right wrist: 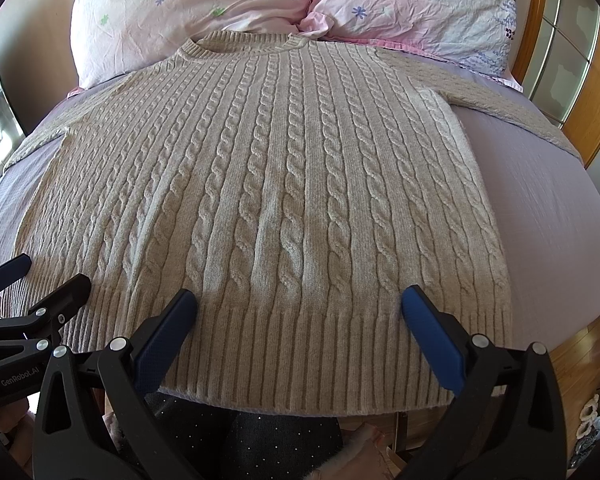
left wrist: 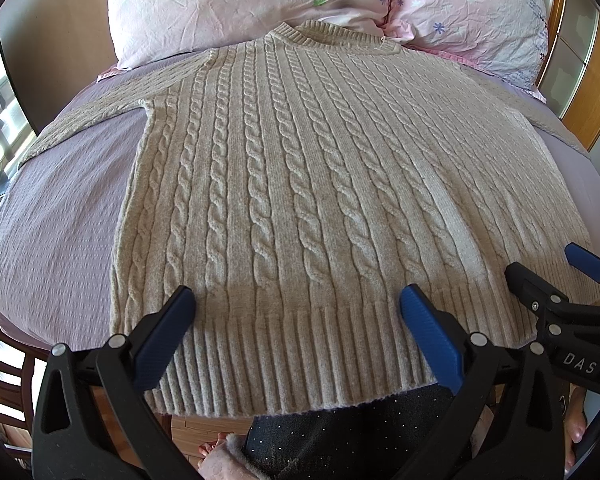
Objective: Fold small clothes
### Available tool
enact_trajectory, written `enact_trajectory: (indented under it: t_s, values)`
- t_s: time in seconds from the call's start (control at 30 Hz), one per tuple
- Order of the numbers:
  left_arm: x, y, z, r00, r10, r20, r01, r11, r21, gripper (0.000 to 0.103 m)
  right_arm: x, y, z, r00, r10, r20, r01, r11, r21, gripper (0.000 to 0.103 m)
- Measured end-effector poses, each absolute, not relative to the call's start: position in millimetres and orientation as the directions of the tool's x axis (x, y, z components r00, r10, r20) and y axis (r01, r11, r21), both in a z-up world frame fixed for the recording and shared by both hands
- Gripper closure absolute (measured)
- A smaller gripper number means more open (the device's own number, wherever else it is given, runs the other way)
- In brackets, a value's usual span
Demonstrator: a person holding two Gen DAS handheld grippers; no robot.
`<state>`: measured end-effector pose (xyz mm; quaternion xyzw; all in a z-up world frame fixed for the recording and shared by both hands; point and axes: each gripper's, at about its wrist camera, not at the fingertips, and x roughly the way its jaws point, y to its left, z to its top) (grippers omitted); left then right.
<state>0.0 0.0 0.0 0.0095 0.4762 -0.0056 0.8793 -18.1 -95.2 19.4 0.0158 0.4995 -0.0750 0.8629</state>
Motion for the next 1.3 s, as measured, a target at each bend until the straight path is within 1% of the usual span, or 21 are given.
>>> enact_trajectory:
  t_s: [0.67,0.73,0.77,0.8,0.83,0.87,0.93,1.03,1.07,1.1,1.13,1.17,1.2,1.23,1.3]
  values:
    - [0,0,0,0.547,-0.001,-0.837,0.02,1.0,0.012,0.002,-15,-93,22,0.495,-0.113,-0.862,0.142,0.989,-0.048,0.001]
    - [-1,0,0,0.556,-0.001,-0.831,0.023,1.0,0.015,0.002,-15,-92,22,0.533,-0.098,-0.841,0.112,0.993,-0.045,0.001]
    - [-2,0,0,0.565,-0.002,-0.825,0.027,0.999,0.016,0.002,-17,-92,26,0.571,-0.072,-0.818,0.066,0.997,-0.041,0.001]
    - [-4,0,-1,0.577,-0.005,-0.817,0.035,0.999,0.019,0.002,-16,-96,27,0.578,-0.037,-0.815,0.022,0.999,-0.03,0.001]
    - [-6,0,-1,0.584,-0.009,-0.811,0.045,0.999,0.021,0.002,-12,-105,31,0.572,-0.001,-0.82,0.019,1.0,0.012,0.001]
    - [-7,-4,2,0.584,-0.014,-0.812,0.058,0.998,0.025,0.002,-9,-120,38,0.592,0.03,-0.805,0.028,0.998,0.057,0.001]
    - [-5,-3,6,0.573,-0.043,-0.818,0.097,0.995,0.016,0.002,-3,-166,57,0.648,0.051,-0.76,0.102,0.983,0.153,0.001]
    - [4,16,17,0.628,-0.089,-0.773,0.098,0.995,-0.035,0.002,15,-280,92,0.738,0.023,-0.675,0.291,0.891,0.348,0.001]
    - [6,24,23,0.658,-0.1,-0.746,0.092,0.994,-0.052,0.002,19,-309,95,0.745,0.001,-0.667,0.344,0.857,0.385,0.005]
    - [10,35,30,0.695,-0.114,-0.71,0.084,0.993,-0.077,0.002,26,-346,97,0.75,-0.029,-0.661,0.406,0.809,0.425,0.018]
    - [14,44,35,0.72,-0.125,-0.682,0.075,0.992,-0.102,0.002,31,-375,97,0.746,-0.06,-0.664,0.459,0.768,0.446,0.028]
    - [20,56,39,0.74,-0.137,-0.658,0.064,0.989,-0.135,0.002,39,-409,94,0.729,-0.099,-0.678,0.529,0.711,0.464,0.031]
    - [28,72,42,0.754,-0.154,-0.639,0.043,0.982,-0.185,0.002,45,-441,89,0.712,-0.126,-0.69,0.583,0.654,0.483,0.038]
    - [36,87,44,0.758,-0.167,-0.631,0.023,0.973,-0.23,0.002,50,-469,81,0.698,-0.138,-0.703,0.627,0.593,0.506,0.043]
    - [49,114,47,0.761,-0.166,-0.627,-0.031,0.957,-0.29,0.002,55,-508,65,0.677,-0.153,-0.719,0.677,0.511,0.529,0.05]
